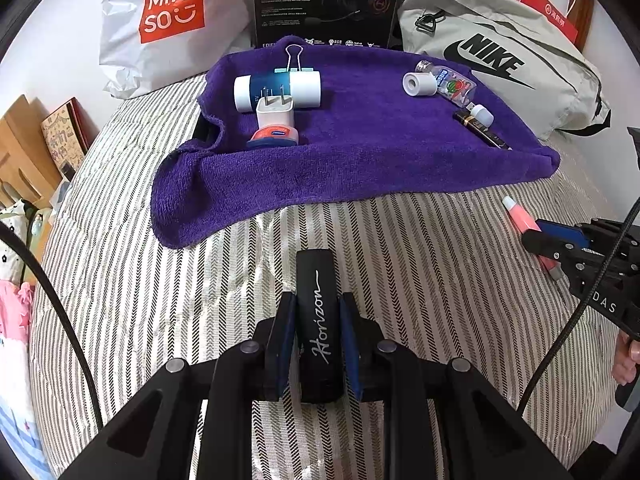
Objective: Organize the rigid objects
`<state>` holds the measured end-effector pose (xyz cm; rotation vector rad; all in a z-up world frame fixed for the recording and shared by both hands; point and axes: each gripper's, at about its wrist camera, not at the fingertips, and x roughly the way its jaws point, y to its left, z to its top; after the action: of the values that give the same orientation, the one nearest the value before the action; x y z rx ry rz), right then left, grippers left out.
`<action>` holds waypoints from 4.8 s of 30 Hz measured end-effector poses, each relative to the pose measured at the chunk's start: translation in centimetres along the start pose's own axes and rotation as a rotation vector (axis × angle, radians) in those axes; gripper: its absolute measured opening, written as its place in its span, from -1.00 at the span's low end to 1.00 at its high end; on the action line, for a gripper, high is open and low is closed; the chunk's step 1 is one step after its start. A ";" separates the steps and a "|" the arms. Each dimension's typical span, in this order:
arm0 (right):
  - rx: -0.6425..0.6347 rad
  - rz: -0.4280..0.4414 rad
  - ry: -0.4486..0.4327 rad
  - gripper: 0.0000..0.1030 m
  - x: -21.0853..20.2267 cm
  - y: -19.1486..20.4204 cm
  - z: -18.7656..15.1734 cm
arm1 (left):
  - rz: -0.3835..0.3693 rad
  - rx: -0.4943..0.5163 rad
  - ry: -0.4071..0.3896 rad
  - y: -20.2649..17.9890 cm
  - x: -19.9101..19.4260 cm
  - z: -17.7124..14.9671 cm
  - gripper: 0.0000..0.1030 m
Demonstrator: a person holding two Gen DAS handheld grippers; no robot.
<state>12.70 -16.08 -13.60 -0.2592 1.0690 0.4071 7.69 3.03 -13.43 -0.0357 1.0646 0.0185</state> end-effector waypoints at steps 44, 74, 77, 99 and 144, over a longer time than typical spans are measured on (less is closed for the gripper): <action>0.060 0.149 -0.096 -0.67 -2.4 -4.5 9.9 | -0.112 0.013 -0.096 1.2 -1.3 12.5 -0.59; -0.045 0.199 0.035 -0.67 5.6 -3.3 11.1 | -0.155 0.088 0.060 -1.1 8.1 14.5 -0.59; -0.042 0.205 0.034 -0.67 5.6 -3.4 11.1 | -0.149 0.091 0.058 -1.1 8.2 14.4 -0.59; -0.038 0.184 0.039 -0.26 3.4 -4.4 10.7 | -0.157 0.117 0.051 -2.9 6.7 12.6 0.04; 0.236 -0.034 -0.130 1.00 -15.0 -2.6 -0.4 | 0.056 -0.018 -0.173 -3.4 -13.5 1.5 0.95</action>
<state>7.29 -21.50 -0.40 -0.0407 0.9727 0.2602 2.53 -0.28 -0.84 -0.0198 0.8918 0.0800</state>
